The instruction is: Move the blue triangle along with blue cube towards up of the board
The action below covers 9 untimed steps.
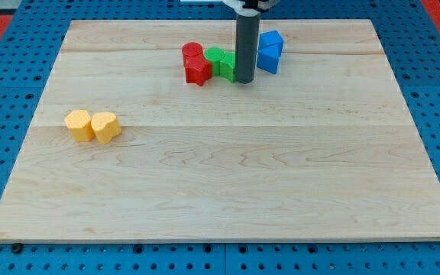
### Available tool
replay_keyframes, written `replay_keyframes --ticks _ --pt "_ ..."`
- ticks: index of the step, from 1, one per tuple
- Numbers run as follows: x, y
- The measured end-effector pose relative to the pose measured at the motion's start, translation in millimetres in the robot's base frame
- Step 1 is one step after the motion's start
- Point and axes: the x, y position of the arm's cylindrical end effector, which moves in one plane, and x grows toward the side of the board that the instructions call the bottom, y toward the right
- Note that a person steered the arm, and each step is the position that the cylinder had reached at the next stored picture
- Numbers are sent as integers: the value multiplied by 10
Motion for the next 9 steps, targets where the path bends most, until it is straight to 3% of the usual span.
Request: replay_keyframes --ticks 2,3,4,9 --pt "-110 162" --pt "-94 644" --pt "-137 766" --pt "-575 765"
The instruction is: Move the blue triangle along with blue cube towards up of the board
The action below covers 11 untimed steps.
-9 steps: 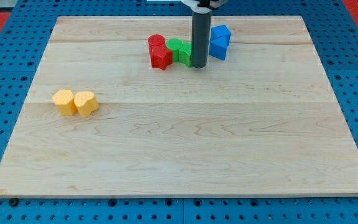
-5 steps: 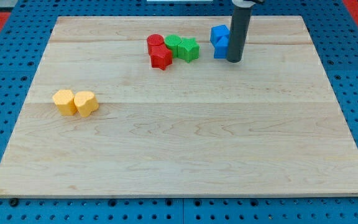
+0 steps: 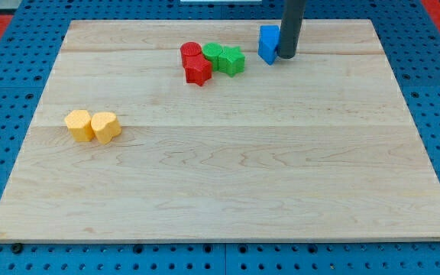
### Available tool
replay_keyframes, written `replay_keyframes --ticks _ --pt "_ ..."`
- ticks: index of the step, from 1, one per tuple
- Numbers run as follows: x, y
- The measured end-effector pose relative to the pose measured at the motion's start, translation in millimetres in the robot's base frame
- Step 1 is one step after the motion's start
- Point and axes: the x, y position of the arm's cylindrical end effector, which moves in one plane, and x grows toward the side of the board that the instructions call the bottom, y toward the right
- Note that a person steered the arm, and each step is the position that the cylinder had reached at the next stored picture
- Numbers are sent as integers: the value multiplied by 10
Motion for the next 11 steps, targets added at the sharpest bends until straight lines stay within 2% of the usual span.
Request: replay_keyframes --ticks 4,5,6,7,9,11 --pt "-398 127" --pt "-839 349" --pt "-905 90" --pt "-857 -70" --pt "-812 274" --pt "-452 322"
